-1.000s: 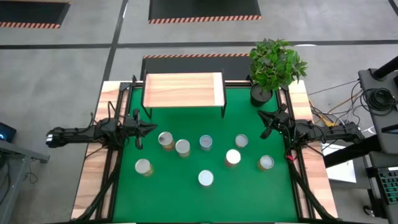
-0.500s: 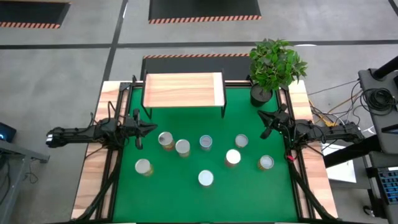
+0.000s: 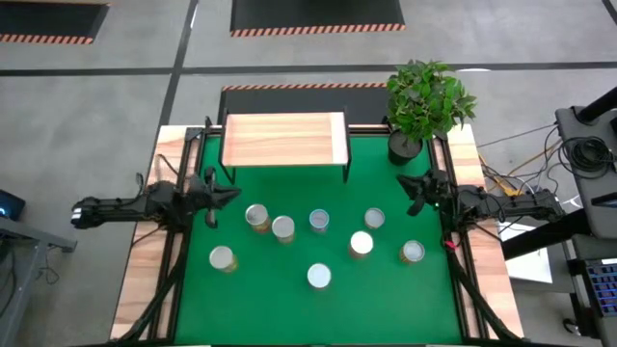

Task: Pick and place cans onto a shelf
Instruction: Put the left corn can on the shelf

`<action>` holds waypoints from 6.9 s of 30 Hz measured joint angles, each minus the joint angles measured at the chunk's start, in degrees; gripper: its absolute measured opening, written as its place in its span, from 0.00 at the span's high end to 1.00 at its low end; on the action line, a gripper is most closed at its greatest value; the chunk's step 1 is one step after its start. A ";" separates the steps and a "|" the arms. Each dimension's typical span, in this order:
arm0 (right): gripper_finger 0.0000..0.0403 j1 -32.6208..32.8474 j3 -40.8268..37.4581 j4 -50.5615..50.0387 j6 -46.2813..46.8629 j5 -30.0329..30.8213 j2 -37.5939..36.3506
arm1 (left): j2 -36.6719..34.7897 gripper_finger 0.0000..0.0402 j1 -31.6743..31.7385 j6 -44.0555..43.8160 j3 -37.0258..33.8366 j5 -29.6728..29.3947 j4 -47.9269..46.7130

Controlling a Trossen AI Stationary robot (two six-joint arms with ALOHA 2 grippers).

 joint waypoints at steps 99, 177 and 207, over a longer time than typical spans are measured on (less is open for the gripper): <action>0.96 1.38 0.00 17.54 -15.70 -11.35 0.74 | 74.40 0.26 -14.51 -15.51 47.49 -13.64 -58.24; 0.96 1.36 0.00 17.45 -15.28 -11.31 0.74 | 73.93 0.16 33.24 40.14 87.56 0.84 -78.60; 0.96 1.38 18.94 17.38 -30.91 -11.35 19.50 | 70.89 1.00 33.51 29.05 79.47 1.31 -78.49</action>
